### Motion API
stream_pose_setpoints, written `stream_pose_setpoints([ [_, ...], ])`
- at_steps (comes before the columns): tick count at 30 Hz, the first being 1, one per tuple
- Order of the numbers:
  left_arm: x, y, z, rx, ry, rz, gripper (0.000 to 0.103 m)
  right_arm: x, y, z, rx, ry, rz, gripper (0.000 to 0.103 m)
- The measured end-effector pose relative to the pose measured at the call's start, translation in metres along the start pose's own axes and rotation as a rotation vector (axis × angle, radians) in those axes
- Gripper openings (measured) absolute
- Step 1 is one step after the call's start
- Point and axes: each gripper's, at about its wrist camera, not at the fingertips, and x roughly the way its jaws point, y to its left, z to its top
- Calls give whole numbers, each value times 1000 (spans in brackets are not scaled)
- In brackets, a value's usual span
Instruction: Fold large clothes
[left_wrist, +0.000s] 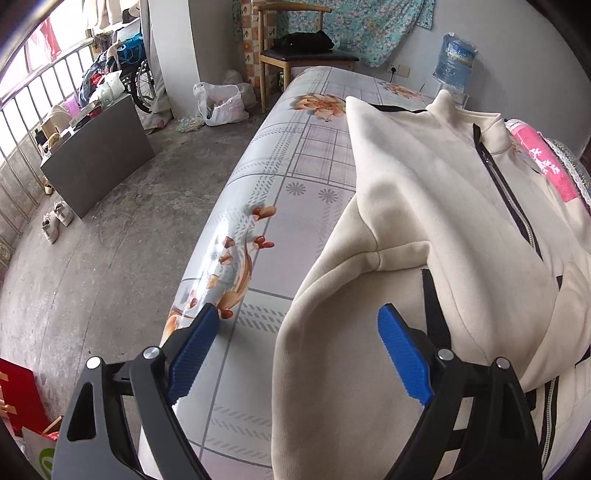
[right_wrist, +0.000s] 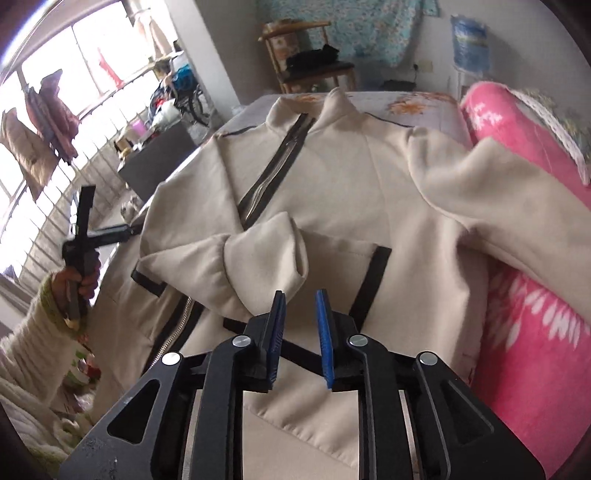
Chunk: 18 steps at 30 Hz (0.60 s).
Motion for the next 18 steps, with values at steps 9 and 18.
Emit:
stream_pose_setpoints([
  [9,8,6,0,-12,-5,35,98,46,20,71,126,-12,17,54],
  [18,8,5,-1,-5,-19,32,98,129,35,75,120,268,40,23],
])
